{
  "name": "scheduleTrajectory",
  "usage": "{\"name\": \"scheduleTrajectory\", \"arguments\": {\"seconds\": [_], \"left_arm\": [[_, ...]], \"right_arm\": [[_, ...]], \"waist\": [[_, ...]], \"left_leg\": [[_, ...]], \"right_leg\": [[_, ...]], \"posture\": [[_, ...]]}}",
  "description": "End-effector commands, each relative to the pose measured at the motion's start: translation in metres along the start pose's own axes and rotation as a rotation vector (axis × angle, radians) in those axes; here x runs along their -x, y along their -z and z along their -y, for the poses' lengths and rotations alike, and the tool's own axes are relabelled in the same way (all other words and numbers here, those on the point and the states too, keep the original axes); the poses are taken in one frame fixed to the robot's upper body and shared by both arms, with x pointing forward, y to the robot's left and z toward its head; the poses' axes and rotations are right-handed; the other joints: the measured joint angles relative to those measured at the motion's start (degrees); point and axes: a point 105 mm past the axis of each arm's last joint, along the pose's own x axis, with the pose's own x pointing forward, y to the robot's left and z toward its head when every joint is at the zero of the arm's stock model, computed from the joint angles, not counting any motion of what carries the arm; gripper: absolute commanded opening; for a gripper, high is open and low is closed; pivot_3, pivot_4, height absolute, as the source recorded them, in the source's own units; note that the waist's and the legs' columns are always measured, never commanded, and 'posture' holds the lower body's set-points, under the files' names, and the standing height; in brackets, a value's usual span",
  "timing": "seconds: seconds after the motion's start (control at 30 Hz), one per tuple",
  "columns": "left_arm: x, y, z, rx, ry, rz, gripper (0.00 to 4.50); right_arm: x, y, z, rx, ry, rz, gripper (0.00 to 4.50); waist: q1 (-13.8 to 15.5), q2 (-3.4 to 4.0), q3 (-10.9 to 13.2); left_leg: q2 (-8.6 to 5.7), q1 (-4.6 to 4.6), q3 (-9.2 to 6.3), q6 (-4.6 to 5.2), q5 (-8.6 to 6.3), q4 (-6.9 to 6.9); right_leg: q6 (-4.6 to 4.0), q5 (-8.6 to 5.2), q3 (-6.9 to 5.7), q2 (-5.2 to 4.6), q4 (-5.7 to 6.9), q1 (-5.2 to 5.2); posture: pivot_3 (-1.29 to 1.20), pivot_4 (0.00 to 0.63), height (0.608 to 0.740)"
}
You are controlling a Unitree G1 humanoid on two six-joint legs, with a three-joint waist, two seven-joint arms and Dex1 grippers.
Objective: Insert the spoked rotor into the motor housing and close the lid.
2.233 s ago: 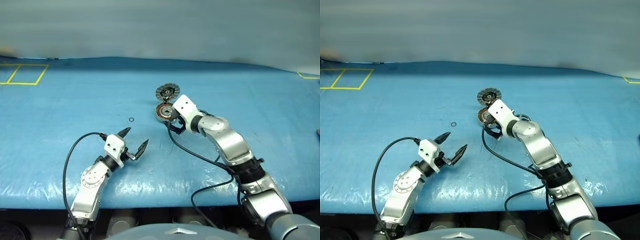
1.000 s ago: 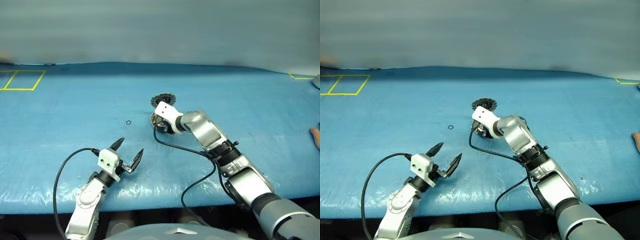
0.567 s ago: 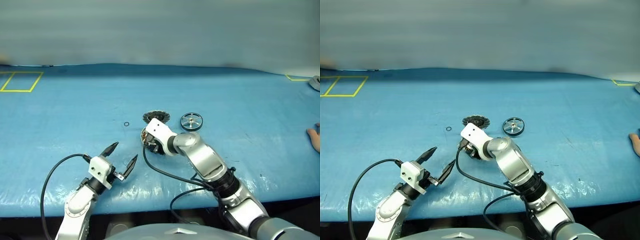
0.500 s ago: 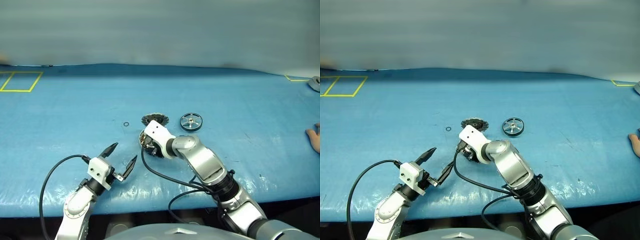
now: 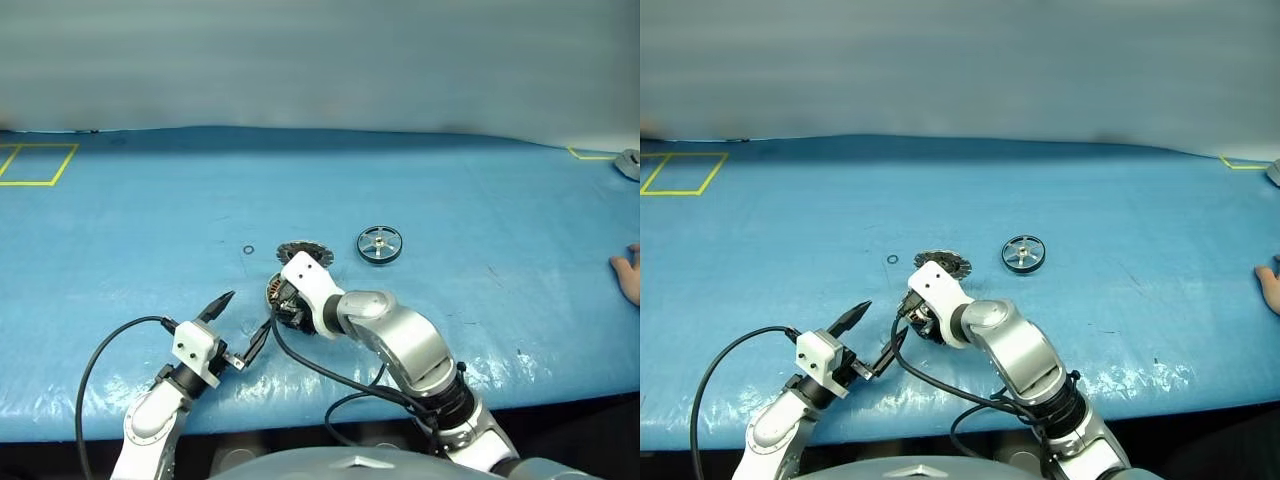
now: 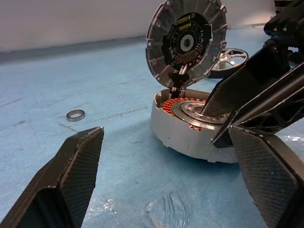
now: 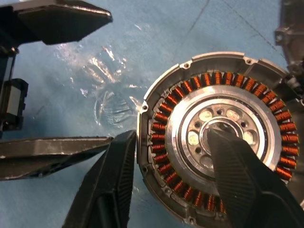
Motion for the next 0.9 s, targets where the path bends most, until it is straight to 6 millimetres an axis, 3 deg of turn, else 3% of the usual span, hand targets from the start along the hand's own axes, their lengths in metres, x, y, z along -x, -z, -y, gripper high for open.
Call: {"name": "scheduleTrajectory", "arguments": {"seconds": [0.03,0.13,0.27,0.33,0.37,0.57,0.8,0.9], "left_arm": [[-0.005,-0.009,0.002,-0.009,0.029,0.044,4.5],[-0.007,-0.01,0.002,-0.008,0.038,0.048,4.5],[-0.009,-0.011,0.002,-0.001,0.053,0.053,4.5],[-0.011,-0.012,0.003,0.002,0.061,0.055,4.5],[-0.011,-0.012,0.002,0.003,0.064,0.054,4.5],[-0.016,-0.013,0.001,0.002,0.077,0.054,4.5],[-0.017,-0.013,0.0,0.006,0.083,0.056,4.5],[-0.017,-0.013,0.0,0.006,0.087,0.055,4.5]], "right_arm": [[0.003,-0.005,-0.013,-0.047,-0.032,0.003,3.7],[0.012,-0.018,-0.015,-0.062,-0.023,0.048,4.41],[0.028,-0.038,-0.016,-0.071,-0.009,0.141,4.41],[0.038,-0.045,-0.013,-0.089,-0.006,0.198,4.41],[0.042,-0.046,-0.012,-0.093,-0.006,0.218,4.41],[0.065,-0.049,-0.009,-0.093,-0.062,0.309,4.41],[0.098,-0.021,0.019,-0.023,0.009,0.481,4.41],[0.102,0.005,0.033,-0.015,0.083,0.521,4.41]], "waist": [[0.3,0.2,0.4],[0.9,0.34,0.5],[1.0,0.34,0.7],[0.8,0.38,0.7],[0.7,0.39,0.7],[0.5,0.35,0.9],[0.8,0.24,0.9],[0.6,0.18,1.0]], "left_leg": [[-0.03,-0.04,0.0,0.0,0.0,0.02],[-0.14,-0.23,-0.08,0.01,0.0,0.04],[-0.24,-0.43,-0.14,0.06,-0.02,0.06],[-0.24,-0.97,-0.17,0.07,-0.01,0.19],[-0.26,-1.13,-0.17,0.07,0.01,0.23],[-0.27,-1.12,-0.2,0.07,0.0,0.21],[-0.37,-1.08,-0.27,0.14,-0.04,0.27],[-0.42,-1.03,-0.21,0.17,-0.06,0.27]], "right_leg": [[0.01,0.0,-0.01,-0.03,0.0,-0.01],[0.09,-0.03,-0.1,-0.08,-0.02,-0.1],[0.16,-0.07,-0.18,-0.04,-0.03,-0.21],[0.32,0.03,-0.18,0.08,0.1,-0.55],[0.66,0.23,-0.13,0.15,0.15,-0.63],[0.72,0.26,-0.15,0.19,0.1,-0.59],[0.85,0.2,-0.13,0.16,0.01,-0.44],[0.96,0.15,0.06,0.22,0.05,-0.41]], "posture": [[0.0,0.15,0.74],[0.0,0.15,0.74],[0.0,0.15,0.74],[0.0,0.15,0.74],[0.0,0.15,0.74],[0.0,0.15,0.74],[0.0,0.15,0.74],[0.0,0.15,0.74]]}}
